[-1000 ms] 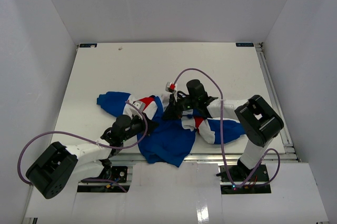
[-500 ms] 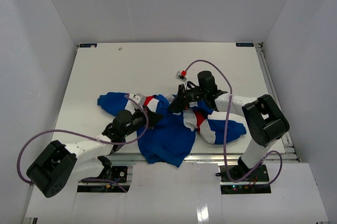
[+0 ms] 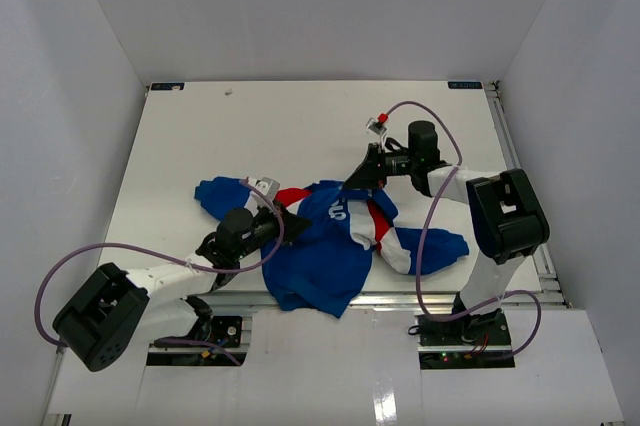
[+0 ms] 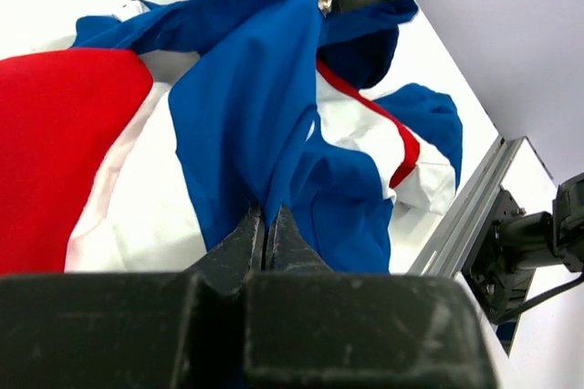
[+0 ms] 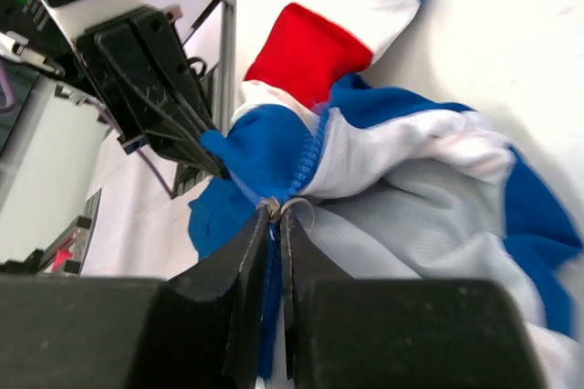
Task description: Zip up the jacket
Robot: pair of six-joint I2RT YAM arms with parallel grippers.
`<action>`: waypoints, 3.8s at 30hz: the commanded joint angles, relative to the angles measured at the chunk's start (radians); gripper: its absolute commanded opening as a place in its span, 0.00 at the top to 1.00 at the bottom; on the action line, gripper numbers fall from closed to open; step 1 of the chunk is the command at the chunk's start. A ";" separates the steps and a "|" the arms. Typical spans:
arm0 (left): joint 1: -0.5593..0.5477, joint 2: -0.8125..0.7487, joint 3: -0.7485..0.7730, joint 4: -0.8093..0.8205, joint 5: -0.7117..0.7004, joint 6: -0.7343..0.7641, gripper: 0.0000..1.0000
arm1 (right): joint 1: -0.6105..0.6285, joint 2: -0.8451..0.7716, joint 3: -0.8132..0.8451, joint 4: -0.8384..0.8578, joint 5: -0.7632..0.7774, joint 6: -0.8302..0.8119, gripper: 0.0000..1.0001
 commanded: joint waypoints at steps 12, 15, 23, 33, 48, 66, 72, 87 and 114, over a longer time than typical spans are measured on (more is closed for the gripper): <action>0.007 -0.055 -0.057 -0.249 -0.010 0.007 1.00 | -0.171 0.032 0.125 0.160 0.098 0.068 0.92; 0.007 -0.030 -0.042 -0.259 -0.038 0.002 0.98 | -0.134 -0.021 0.108 -0.034 0.172 -0.064 0.92; 0.009 -0.126 0.071 -0.425 -0.122 0.000 0.46 | 0.026 -0.199 -0.027 -0.227 0.482 -0.204 0.69; 0.007 0.019 0.300 -0.533 -0.027 0.126 0.39 | 0.188 -0.415 -0.260 -0.241 0.940 -0.091 0.50; 0.007 0.358 0.433 -0.422 0.040 0.179 1.00 | 0.258 -0.346 -0.226 -0.402 1.189 -0.049 0.32; 0.135 0.500 1.088 -0.701 0.019 0.365 1.00 | 0.131 -0.113 0.439 -0.536 1.189 -0.211 0.92; 0.107 0.363 0.556 -0.519 -0.030 0.153 1.00 | 0.214 -0.282 0.067 -0.453 1.153 -0.155 0.92; 0.056 0.303 0.113 -0.137 -0.079 0.065 1.00 | 0.382 -0.589 -0.235 -0.458 1.185 -0.166 0.58; 0.056 0.159 0.026 0.013 -0.020 0.076 1.00 | 0.383 -0.188 0.100 -0.538 0.761 -0.356 0.51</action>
